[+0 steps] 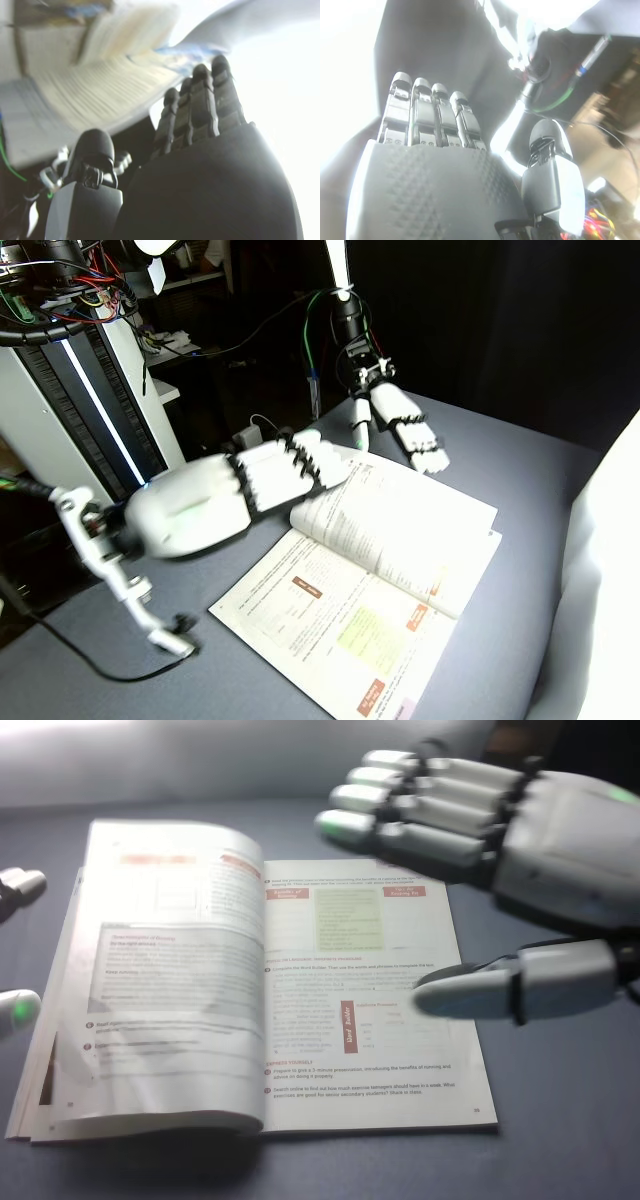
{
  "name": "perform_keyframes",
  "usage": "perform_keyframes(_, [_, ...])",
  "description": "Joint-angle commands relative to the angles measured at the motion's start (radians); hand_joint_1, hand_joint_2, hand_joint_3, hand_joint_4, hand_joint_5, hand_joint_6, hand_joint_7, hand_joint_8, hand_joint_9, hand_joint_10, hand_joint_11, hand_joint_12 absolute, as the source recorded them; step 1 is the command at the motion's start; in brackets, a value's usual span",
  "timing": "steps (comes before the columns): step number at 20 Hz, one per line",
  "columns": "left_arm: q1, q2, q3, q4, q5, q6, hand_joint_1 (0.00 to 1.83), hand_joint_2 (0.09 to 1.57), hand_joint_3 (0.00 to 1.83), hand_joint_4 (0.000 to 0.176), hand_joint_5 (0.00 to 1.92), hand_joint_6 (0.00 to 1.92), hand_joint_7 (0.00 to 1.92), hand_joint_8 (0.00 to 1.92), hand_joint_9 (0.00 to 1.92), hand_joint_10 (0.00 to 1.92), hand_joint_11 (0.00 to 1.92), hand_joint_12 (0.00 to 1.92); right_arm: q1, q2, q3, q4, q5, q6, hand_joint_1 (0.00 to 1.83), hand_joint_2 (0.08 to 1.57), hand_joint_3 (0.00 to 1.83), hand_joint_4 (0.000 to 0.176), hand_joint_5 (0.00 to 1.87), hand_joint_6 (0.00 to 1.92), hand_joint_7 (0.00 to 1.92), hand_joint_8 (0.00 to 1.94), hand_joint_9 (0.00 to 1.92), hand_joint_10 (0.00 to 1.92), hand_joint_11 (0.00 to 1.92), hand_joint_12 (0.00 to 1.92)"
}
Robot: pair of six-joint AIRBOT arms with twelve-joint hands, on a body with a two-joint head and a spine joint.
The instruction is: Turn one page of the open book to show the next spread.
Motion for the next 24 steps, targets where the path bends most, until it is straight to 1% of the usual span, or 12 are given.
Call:
perform_keyframes(1, [0.000,0.009,-0.001,-0.017,-0.135,0.002,0.21,1.33,0.00,0.000,0.00,0.00,0.00,0.00,0.00,0.00,0.00,0.00,0.000,0.018,-0.009,0.071,0.119,-0.019,0.00,1.15,0.00,0.067,0.00,0.00,0.00,0.00,0.00,0.00,0.01,0.01])
perform_keyframes(3, [-0.009,0.011,0.000,-0.012,-0.168,0.005,0.27,1.32,0.00,0.000,0.00,0.00,0.00,0.00,0.00,0.00,0.00,0.00,-0.043,0.059,-0.027,0.145,0.119,-0.070,0.00,1.18,0.02,0.000,0.00,0.00,0.00,0.00,0.00,0.00,0.00,0.00])
perform_keyframes(11, [-0.132,-0.020,0.025,0.065,-0.197,0.017,0.07,1.33,0.00,0.000,0.00,0.00,0.00,0.00,0.00,0.00,0.00,0.00,-0.176,0.144,-0.085,0.401,0.224,-0.223,0.00,1.29,0.02,0.002,0.00,0.00,0.00,0.00,0.00,0.00,0.00,0.00])
perform_keyframes(12, [-0.161,-0.032,0.035,0.082,-0.186,0.014,0.03,1.32,0.00,0.014,0.00,0.00,0.00,0.00,0.00,0.00,0.00,0.00,-0.199,0.151,-0.093,0.434,0.257,-0.235,0.05,1.28,0.01,0.058,0.00,0.00,0.00,0.00,0.00,0.00,0.00,0.00])
perform_keyframes(13, [-0.192,-0.049,0.048,0.101,-0.174,0.008,0.01,1.30,0.00,0.046,0.00,0.00,0.00,0.00,0.00,0.00,0.00,0.00,-0.235,0.163,-0.101,0.476,0.305,-0.244,0.15,1.28,0.00,0.000,0.00,0.00,0.00,0.00,0.00,0.00,0.00,0.20])
perform_keyframes(14, [-0.202,-0.056,0.053,0.104,-0.174,0.004,0.02,1.30,0.00,0.052,0.00,0.00,0.00,0.00,0.00,0.00,0.00,0.00,-0.254,0.167,-0.104,0.496,0.331,-0.245,0.14,1.27,0.00,0.000,0.00,0.00,0.00,0.00,0.00,0.00,0.00,0.30])
perform_keyframes(16, [-0.217,-0.070,0.062,0.103,-0.180,0.001,0.11,1.31,0.00,0.025,0.00,0.00,0.00,0.00,0.00,0.00,0.00,0.00,-0.295,0.170,-0.108,0.541,0.395,-0.247,0.25,1.30,0.00,0.000,0.00,0.00,0.00,0.00,0.00,0.00,0.00,0.03])
perform_keyframes(17, [-0.222,-0.078,0.067,0.099,-0.181,0.001,0.13,1.32,0.00,0.000,0.00,0.00,0.00,0.00,0.00,0.00,0.04,0.02,-0.309,0.171,-0.108,0.563,0.429,-0.248,0.27,1.30,0.00,0.027,0.00,0.00,0.00,0.00,0.00,0.00,0.00,0.01])
perform_keyframes(20, [-0.228,-0.086,0.076,0.090,-0.196,-0.006,0.24,1.32,0.00,0.000,0.00,0.00,0.00,0.00,0.00,0.00,0.00,0.37,-0.327,0.169,-0.112,0.593,0.509,-0.248,0.25,1.29,0.00,0.116,0.00,0.00,0.00,0.00,0.00,0.00,0.01,0.00])
perform_keyframes(22, [-0.245,-0.092,0.081,0.094,-0.208,-0.006,0.43,1.34,0.00,0.006,0.00,0.00,0.00,0.00,0.00,0.00,0.00,0.01,-0.339,0.179,-0.120,0.602,0.563,-0.248,0.34,1.30,0.00,0.089,0.00,0.00,0.00,0.00,0.00,0.00,0.00,0.00])
perform_keyframes(23, [-0.248,-0.092,0.081,0.094,-0.212,-0.006,0.47,1.33,0.00,0.029,0.00,0.00,0.00,0.00,0.00,0.00,0.00,0.00,-0.344,0.182,-0.123,0.604,0.585,-0.247,0.35,1.29,0.00,0.092,0.00,0.00,0.00,0.00,0.00,0.00,0.00,0.00])
perform_keyframes(24, [-0.249,-0.093,0.081,0.092,-0.227,-0.006,0.43,1.33,0.00,0.084,0.00,0.00,0.00,0.00,0.00,0.00,0.01,0.01,-0.353,0.189,-0.127,0.607,0.617,-0.247,0.36,1.25,0.00,0.090,0.00,0.00,0.00,0.00,0.00,0.00,0.00,0.00])
